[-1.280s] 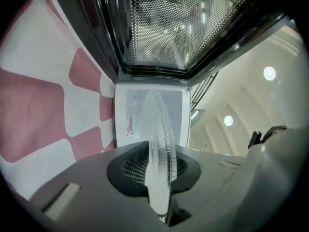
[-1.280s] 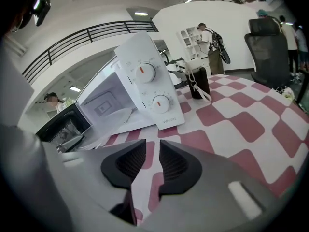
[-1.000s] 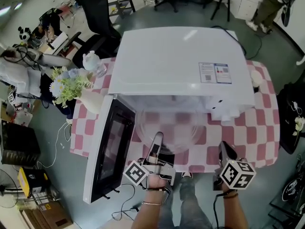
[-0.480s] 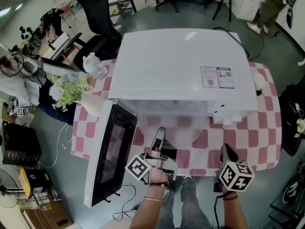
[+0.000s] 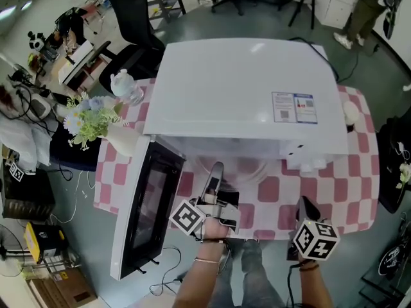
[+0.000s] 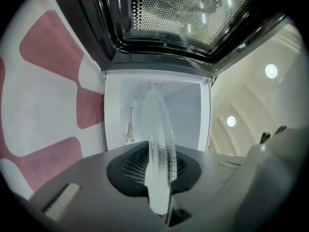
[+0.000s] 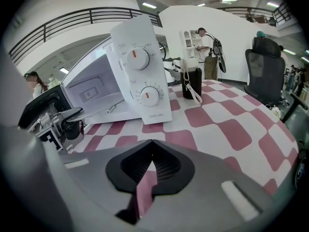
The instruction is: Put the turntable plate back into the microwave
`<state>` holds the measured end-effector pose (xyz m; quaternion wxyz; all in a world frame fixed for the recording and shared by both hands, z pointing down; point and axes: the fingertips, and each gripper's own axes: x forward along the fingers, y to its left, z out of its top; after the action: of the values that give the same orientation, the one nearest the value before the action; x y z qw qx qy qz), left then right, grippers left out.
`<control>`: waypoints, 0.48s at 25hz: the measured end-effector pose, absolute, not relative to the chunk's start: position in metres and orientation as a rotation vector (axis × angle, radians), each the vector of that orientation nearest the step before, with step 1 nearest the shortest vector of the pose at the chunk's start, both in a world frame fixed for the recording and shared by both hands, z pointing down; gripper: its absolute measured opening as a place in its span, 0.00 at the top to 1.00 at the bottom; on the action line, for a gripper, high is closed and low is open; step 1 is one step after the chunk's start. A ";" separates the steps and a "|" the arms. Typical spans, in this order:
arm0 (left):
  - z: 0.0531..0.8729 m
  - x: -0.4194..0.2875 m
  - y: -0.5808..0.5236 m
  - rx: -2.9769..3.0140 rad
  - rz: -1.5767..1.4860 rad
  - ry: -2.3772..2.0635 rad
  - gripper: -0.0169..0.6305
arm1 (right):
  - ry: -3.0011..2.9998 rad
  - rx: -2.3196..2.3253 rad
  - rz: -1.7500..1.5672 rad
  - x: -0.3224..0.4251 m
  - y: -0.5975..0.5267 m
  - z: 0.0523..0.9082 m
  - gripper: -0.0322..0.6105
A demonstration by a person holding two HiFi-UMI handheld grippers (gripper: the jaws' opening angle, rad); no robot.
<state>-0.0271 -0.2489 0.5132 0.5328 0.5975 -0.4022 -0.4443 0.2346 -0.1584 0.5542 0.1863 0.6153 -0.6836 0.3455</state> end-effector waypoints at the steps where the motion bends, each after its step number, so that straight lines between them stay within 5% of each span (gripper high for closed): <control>1: 0.513 -0.027 -0.250 1.426 -1.057 -0.963 0.92 | -1.925 1.730 0.972 0.234 -0.159 0.554 0.94; 12: 0.513 -0.027 -0.269 1.422 -1.066 -0.982 0.92 | -1.926 1.705 0.984 0.234 -0.169 0.557 0.94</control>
<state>-0.0272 -0.2688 0.5131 0.5274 0.5951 -0.4108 -0.4461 0.2337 -0.1690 0.5574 0.1926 0.6076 -0.6862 0.3506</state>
